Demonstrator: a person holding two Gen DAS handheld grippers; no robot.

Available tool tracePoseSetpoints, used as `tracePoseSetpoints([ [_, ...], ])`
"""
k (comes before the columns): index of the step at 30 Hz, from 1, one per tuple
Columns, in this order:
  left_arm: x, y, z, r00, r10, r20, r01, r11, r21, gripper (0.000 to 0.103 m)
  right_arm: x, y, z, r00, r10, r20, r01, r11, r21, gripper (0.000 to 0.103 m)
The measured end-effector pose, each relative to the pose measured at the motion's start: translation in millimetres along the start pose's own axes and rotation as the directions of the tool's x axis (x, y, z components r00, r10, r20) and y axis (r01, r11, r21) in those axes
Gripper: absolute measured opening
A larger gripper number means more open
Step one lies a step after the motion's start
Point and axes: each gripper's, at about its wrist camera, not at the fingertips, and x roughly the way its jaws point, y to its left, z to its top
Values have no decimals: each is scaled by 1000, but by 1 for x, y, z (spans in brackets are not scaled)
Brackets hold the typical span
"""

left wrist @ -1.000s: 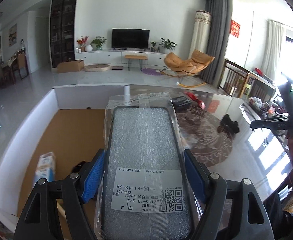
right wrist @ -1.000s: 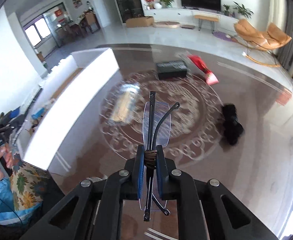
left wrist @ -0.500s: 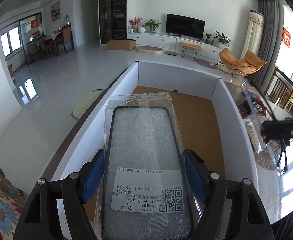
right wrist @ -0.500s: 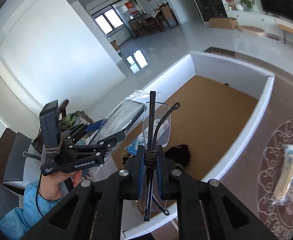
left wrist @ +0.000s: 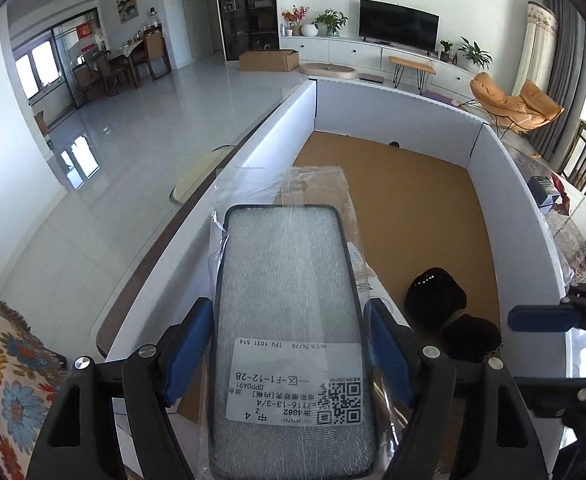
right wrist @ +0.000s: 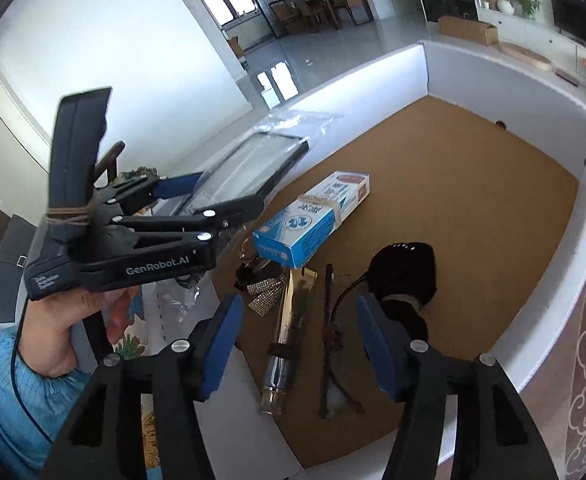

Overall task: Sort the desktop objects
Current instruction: 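Lower the phone case and glasses into the white bin and open both tools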

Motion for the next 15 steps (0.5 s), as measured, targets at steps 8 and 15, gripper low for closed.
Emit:
tracePoseSetpoints([
  [8, -10, -11, 3, 999, -34, 42, 35, 999, -17, 94, -107, -56, -51, 964, -109, 241, 92, 993, 79, 89],
  [15, 19, -26, -3, 982, -155, -111, 151, 988, -45, 89, -167, -111, -108, 941, -182, 286, 117, 967, 227, 89],
])
